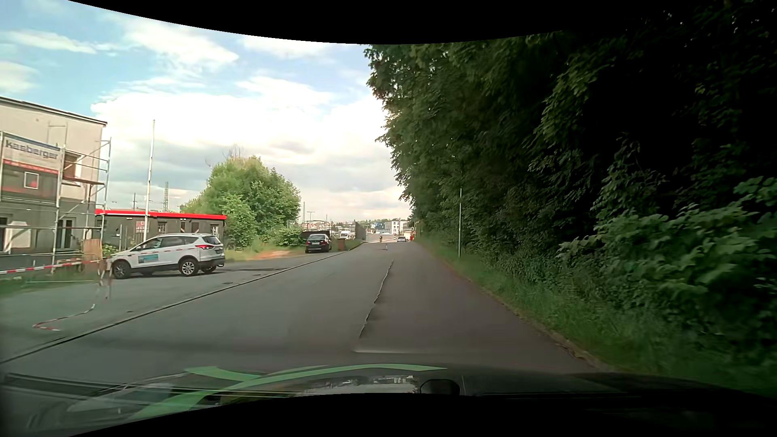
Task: Follow the waypoints while adhering to traffic rules and regulations
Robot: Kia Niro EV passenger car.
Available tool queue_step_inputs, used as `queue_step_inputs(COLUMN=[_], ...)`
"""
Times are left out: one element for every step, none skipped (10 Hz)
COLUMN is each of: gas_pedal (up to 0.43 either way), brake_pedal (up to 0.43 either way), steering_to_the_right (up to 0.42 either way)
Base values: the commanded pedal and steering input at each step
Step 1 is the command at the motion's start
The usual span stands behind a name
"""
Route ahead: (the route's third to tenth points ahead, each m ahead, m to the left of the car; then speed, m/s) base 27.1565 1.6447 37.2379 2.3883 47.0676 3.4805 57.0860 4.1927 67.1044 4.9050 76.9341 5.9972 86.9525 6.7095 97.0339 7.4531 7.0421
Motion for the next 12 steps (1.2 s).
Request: queue_step_inputs(gas_pedal=[0.067,0.067,0.067,0.067,0.079,0.079,0.079,0.079,0.087,0.11,0.118,0.118], brake_pedal=[0.0,0.0,0.0,0.0,0.0,0.0,0.0,0.0,0.0,0.0,0.0,0.0], steering_to_the_right=[0.012,0.011,0.009,0.004,0.0,-0.001,-0.001,-0.002,-0.003,-0.004,-0.004,-0.004])
